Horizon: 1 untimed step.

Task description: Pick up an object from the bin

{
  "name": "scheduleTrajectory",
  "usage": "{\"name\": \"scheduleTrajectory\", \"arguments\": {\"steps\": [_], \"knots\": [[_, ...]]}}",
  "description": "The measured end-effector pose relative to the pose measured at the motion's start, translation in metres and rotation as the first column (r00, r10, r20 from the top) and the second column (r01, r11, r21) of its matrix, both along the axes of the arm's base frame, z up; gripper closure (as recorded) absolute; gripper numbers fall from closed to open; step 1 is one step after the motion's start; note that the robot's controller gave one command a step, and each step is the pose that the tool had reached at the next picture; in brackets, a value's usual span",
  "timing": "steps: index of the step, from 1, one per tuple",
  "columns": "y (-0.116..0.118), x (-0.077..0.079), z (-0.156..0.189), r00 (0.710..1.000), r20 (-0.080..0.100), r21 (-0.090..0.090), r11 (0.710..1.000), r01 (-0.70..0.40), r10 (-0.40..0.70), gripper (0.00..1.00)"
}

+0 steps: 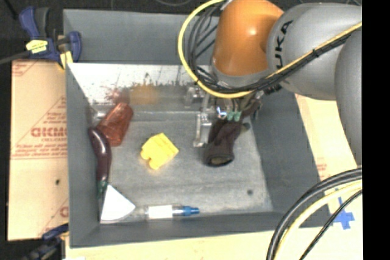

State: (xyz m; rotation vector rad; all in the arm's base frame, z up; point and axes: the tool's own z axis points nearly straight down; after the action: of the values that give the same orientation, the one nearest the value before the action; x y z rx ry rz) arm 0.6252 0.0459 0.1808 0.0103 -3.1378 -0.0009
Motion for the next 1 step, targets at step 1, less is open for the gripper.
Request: {"name": "scheduleTrajectory", "arguments": {"steps": [1], "knots": [[0.0001,0.0013,0.0053,1.000,0.008,0.001,1.000,0.000,0.000,0.00]]}}
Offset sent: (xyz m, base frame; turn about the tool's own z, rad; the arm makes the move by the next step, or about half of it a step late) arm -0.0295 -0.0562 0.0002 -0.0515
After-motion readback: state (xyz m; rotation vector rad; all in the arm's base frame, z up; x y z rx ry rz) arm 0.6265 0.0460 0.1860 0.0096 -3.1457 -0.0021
